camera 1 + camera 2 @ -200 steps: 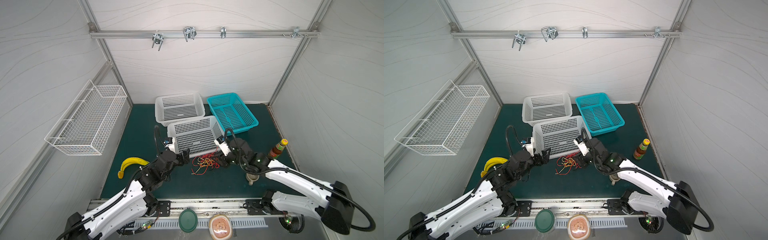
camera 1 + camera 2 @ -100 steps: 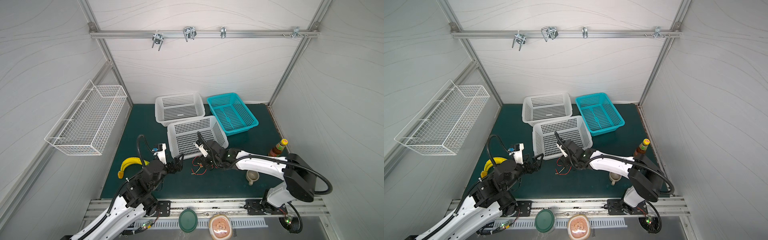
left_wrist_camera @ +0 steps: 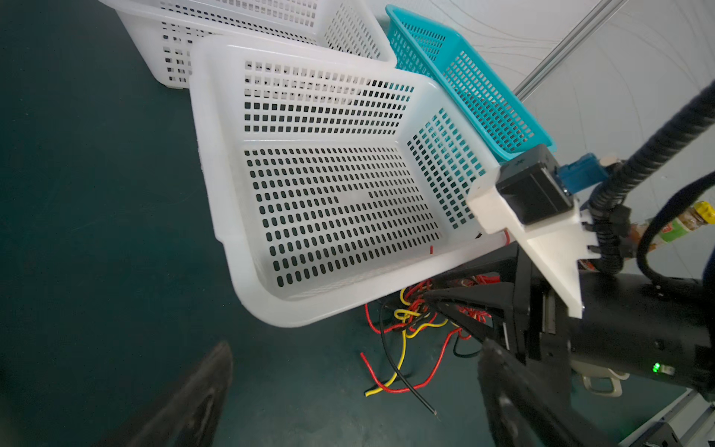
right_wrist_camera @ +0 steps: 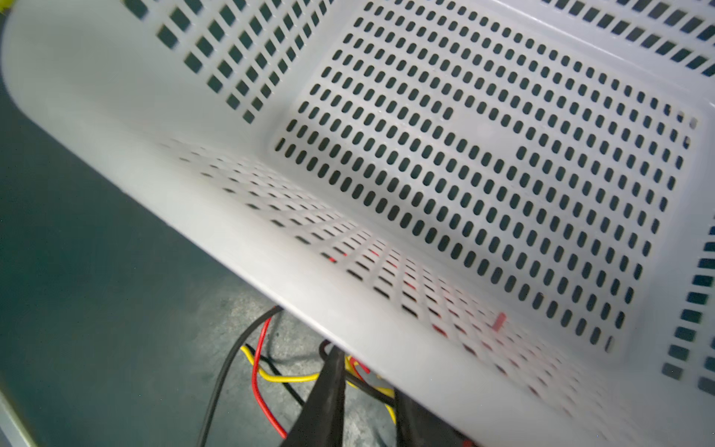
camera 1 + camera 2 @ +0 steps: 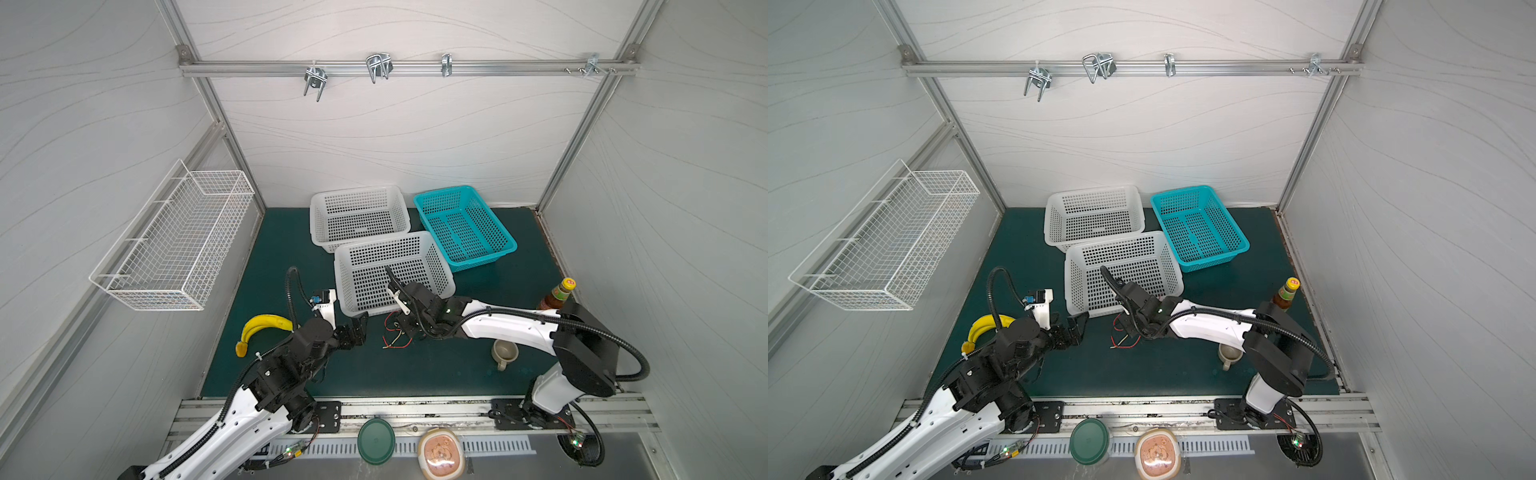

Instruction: Untangle the cables

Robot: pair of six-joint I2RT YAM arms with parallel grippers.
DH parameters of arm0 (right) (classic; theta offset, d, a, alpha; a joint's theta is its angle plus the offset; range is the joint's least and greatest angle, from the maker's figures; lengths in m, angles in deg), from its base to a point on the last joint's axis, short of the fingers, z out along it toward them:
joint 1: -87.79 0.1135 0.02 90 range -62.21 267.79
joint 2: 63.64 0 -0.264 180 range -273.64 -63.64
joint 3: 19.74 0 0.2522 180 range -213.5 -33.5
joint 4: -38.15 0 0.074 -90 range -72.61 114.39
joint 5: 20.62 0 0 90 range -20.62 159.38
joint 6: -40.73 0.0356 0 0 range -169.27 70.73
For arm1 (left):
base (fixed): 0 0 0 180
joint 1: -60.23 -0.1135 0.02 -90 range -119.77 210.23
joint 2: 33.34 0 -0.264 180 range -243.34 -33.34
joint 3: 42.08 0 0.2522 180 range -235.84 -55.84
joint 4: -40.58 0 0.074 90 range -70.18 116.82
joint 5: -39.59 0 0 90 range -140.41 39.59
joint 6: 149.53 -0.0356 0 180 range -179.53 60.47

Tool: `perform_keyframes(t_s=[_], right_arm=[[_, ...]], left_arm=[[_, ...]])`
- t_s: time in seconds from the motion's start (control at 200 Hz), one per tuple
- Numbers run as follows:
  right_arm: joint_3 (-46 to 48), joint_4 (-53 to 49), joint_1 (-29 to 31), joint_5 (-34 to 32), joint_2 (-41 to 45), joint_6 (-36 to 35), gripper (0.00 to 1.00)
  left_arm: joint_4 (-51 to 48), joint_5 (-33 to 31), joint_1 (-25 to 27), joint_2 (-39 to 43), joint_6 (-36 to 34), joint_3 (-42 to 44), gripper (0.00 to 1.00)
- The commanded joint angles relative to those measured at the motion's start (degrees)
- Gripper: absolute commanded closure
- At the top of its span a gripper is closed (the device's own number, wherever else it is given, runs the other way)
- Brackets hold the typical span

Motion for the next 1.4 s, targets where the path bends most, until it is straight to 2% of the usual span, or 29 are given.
perform_keyframes(t_s=[0.0,0.39,0.53,0.675,1.056,1.231,1.321,1.391], right_arm=[[1.7,-1.7,0.0,-3.3,2.7,-1.1,0.76],[2.8,-0.2,-0.1,-2.7,7.4,-1.0,0.70],[1.8,-0.8,-0.7,-2.6,5.8,-1.0,0.70],[2.0,-0.5,-1.4,0.3,4.2,-0.6,0.73],[5.6,5.4,-2.2,4.9,3.3,1.7,0.72],[5.0,6.2,-2.2,6.2,2.1,2.1,0.76],[5.1,5.7,-2.2,5.9,2.6,2.1,0.87],[5.8,5.4,-2.2,5.2,3.9,2.1,0.90]], left_arm=[[4.6,0.2,0.2,-1.7,-0.5,-2.1,0.00],[8.6,-0.9,0.2,-4.5,0.5,-0.9,0.00],[8.7,-0.9,0.1,-4.9,0.1,-0.9,0.00],[8.2,-0.7,0.2,-5.5,0.1,-1.2,0.00],[10.3,0.8,0.2,-8.2,-1.2,-1.8,0.00],[11.0,1.6,0.1,-10.5,-1.8,-2.8,0.00],[11.7,2.2,0.1,-11.7,-1.8,-3.1,0.00],[12.1,2.7,0.2,-12.7,-1.9,-3.6,0.00]])
